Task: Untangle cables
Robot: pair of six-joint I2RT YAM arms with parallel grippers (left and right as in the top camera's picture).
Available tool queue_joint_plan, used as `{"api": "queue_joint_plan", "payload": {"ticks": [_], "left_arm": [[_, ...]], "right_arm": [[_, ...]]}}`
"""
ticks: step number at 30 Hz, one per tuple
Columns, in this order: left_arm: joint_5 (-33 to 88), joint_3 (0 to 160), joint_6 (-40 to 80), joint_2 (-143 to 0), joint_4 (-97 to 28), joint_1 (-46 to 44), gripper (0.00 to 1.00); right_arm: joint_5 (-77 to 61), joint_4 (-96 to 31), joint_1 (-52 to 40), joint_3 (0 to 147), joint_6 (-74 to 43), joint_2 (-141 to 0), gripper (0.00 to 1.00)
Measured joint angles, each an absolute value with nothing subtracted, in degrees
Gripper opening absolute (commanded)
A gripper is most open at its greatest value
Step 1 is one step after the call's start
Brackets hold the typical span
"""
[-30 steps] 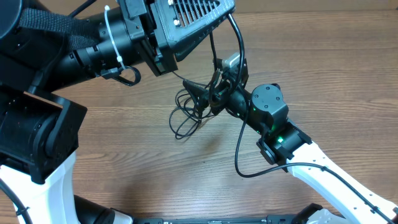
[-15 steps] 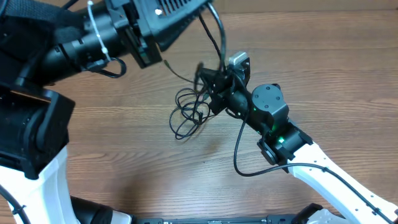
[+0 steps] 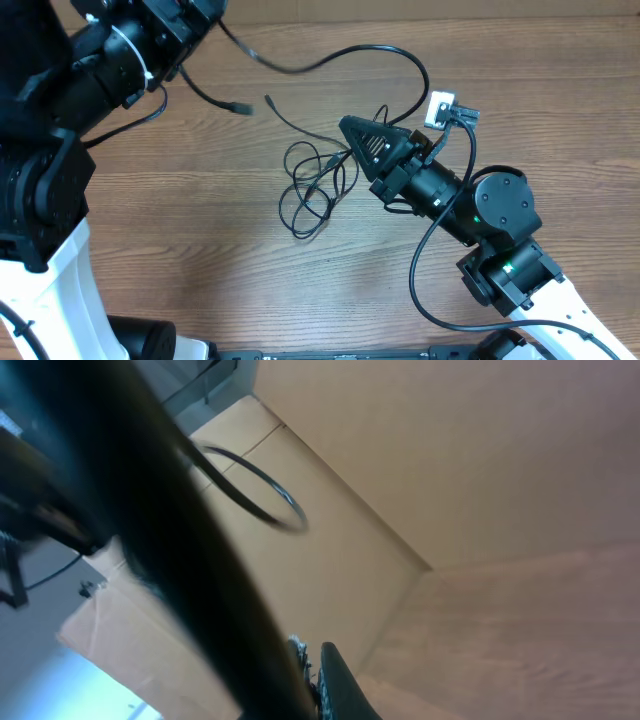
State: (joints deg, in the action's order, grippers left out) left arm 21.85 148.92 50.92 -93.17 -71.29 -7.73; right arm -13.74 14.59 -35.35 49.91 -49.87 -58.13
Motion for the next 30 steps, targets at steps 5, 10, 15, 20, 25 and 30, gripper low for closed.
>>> {"api": "queue_joint_plan", "payload": {"ticks": [5, 10, 15, 20, 25, 30], "left_arm": [[4.58, 149.18, 38.76, -97.06, -85.41, -7.77, 0.98], [2.5, 149.16, 26.13, -102.08, -95.29, -7.73, 0.81], [25.93, 147.7, 1.45, -104.18, -96.71, -7.81, 0.98], [35.0, 147.68, -9.47, -104.18, -96.68, -10.76, 1.0], [36.45, 147.22, -15.55, -104.18, -96.68, -18.13, 0.93], [36.45, 142.34, -19.16, -104.18, -95.31, -21.3, 0.89]], "right_arm": [[-13.76, 10.11, -35.35, 49.91, -62.28, -58.17, 0.04], [-12.73, 9.89, -35.35, 49.91, -81.52, -58.17, 0.04], [-4.47, 9.87, -35.35, 49.91, -94.59, -58.17, 0.04], [6.57, 9.91, -35.35, 49.91, -97.8, -58.33, 0.04], [12.49, 18.24, -35.27, 49.91, -98.87, -61.25, 0.04], [10.83, 18.83, -34.87, 49.91, -99.7, -61.41, 0.04]]}}
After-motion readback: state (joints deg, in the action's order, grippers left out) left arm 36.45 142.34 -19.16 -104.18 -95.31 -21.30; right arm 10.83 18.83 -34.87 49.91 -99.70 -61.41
